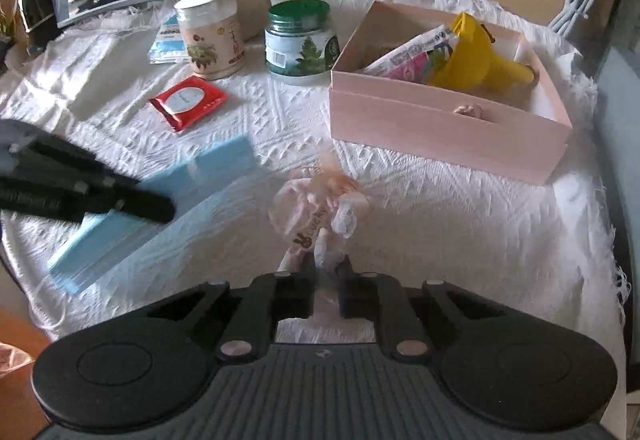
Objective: Organize soft objects
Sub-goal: 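Grasp the white lace socks with the right tool while the left tool holds the mask, then carry the mask and lace socks over the pink box and open both tools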
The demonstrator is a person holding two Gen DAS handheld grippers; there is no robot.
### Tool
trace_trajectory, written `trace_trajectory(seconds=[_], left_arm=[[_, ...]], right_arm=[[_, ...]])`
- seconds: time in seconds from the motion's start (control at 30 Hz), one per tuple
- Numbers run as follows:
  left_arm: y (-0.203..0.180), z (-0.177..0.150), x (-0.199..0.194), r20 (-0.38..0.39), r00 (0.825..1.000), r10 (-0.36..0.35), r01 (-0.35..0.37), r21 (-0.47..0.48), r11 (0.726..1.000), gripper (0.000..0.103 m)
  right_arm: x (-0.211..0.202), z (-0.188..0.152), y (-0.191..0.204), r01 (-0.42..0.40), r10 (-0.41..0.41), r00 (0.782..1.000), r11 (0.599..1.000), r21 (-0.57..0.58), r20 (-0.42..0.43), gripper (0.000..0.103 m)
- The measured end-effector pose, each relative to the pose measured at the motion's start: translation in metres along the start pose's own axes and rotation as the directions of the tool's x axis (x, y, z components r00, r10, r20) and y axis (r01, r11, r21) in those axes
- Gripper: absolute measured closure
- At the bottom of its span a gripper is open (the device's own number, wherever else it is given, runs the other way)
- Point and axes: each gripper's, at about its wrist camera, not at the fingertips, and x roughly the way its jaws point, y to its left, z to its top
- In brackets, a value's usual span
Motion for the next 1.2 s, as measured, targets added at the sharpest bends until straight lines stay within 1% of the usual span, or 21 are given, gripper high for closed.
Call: trace_trajectory(seconds=[0.13, 0.2, 0.23, 0.3, 0.33, 0.37, 0.4, 0.43, 0.47, 0.5, 0.53, 0.63, 0.73, 0.8, 0.9, 1.0, 1.1, 1.2], left_arm=[[-0.015, 0.018, 0.007, 0.014, 0.999, -0.047, 0.047, 0.036, 0.998, 0.090], [-0.024, 0.024, 0.014, 0.008, 0.999, -0.050, 0.050, 0.061, 0.997, 0.090], [-0.027, 0.026, 0.019, -0.001, 0.999, -0.042, 0.042, 0.074, 0.996, 0.090], [-0.028, 0.025, 0.025, -0.017, 1.000, -0.024, 0.025, 0.082, 0.996, 0.090], [-0.027, 0.023, 0.027, -0.022, 1.000, -0.011, 0.012, 0.080, 0.997, 0.090], [-0.025, 0.021, 0.027, -0.024, 1.000, -0.001, 0.003, 0.073, 0.997, 0.090], [-0.021, 0.019, 0.027, -0.026, 1.000, 0.005, -0.004, 0.059, 0.998, 0.090], [-0.016, 0.018, 0.025, -0.025, 1.000, 0.014, -0.013, 0.043, 0.999, 0.090], [-0.012, 0.017, 0.023, -0.022, 0.999, 0.025, -0.024, 0.031, 0.999, 0.090], [-0.009, 0.016, 0.020, -0.015, 0.999, 0.033, -0.033, 0.021, 0.999, 0.090], [-0.004, 0.015, 0.017, -0.009, 0.999, 0.038, -0.038, 0.008, 0.999, 0.090], [0.007, 0.014, 0.011, -0.001, 0.998, 0.061, -0.061, -0.022, 0.998, 0.090], [0.014, 0.015, 0.006, 0.008, 0.998, 0.069, -0.069, -0.041, 0.997, 0.090], [0.014, 0.017, 0.000, 0.016, 0.998, 0.057, -0.056, -0.037, 0.998, 0.090], [0.009, 0.019, -0.010, 0.034, 0.998, 0.048, -0.048, 0.001, 0.999, 0.090], [0.006, 0.021, -0.014, 0.055, 0.998, 0.032, -0.032, -0.004, 0.999, 0.090], [0.001, 0.025, -0.007, 0.059, 0.998, 0.018, -0.017, -0.011, 1.000, 0.090], [-0.009, 0.024, -0.002, 0.050, 0.999, 0.003, -0.004, 0.008, 1.000, 0.090]], right_arm=[[-0.006, -0.006, 0.001, -0.005, 0.005, 1.000, 1.000, 0.009, 0.008, 0.092], [-0.011, -0.008, -0.001, -0.030, 0.029, 0.999, 0.999, 0.036, 0.021, 0.092], [-0.019, -0.007, -0.006, -0.086, 0.083, 0.995, 0.993, 0.077, 0.048, 0.093], [-0.039, -0.002, -0.014, -0.221, 0.205, 0.971, 0.966, 0.131, 0.127, 0.093], [-0.046, 0.001, -0.014, -0.218, 0.198, 0.967, 0.969, 0.118, 0.158, 0.093], [-0.045, 0.005, -0.010, -0.154, 0.139, 0.979, 0.983, 0.097, 0.146, 0.093], [-0.037, 0.008, -0.007, -0.079, 0.069, 0.991, 0.993, 0.087, 0.113, 0.093], [-0.029, 0.009, -0.009, -0.070, 0.061, 0.995, 0.992, 0.103, 0.085, 0.093], [-0.024, 0.009, -0.011, -0.114, 0.106, 0.992, 0.986, 0.120, 0.073, 0.093], [-0.024, 0.007, -0.010, -0.168, 0.159, 0.984, 0.978, 0.120, 0.079, 0.093], [-0.026, 0.005, -0.003, -0.202, 0.194, 0.977, 0.975, 0.094, 0.089, 0.093], [-0.023, -0.001, 0.024, -0.218, 0.217, 0.973, 0.976, 0.009, 0.081, 0.093], [-0.025, -0.002, 0.028, -0.241, 0.240, 0.966, 0.970, 0.001, 0.092, 0.093], [-0.034, -0.001, 0.023, -0.220, 0.219, 0.971, 0.975, 0.006, 0.096, 0.093], [-0.048, -0.006, 0.002, -0.148, 0.145, 0.985, 0.989, 0.018, 0.093, 0.093], [-0.064, -0.007, -0.028, -0.134, 0.121, 0.987, 0.984, 0.121, 0.110, 0.093], [-0.064, -0.009, -0.047, -0.042, 0.018, 0.992, 0.979, 0.201, 0.122, 0.093], [-0.061, -0.011, -0.059, -0.012, -0.023, 0.992, 0.962, 0.273, 0.125, 0.093]])
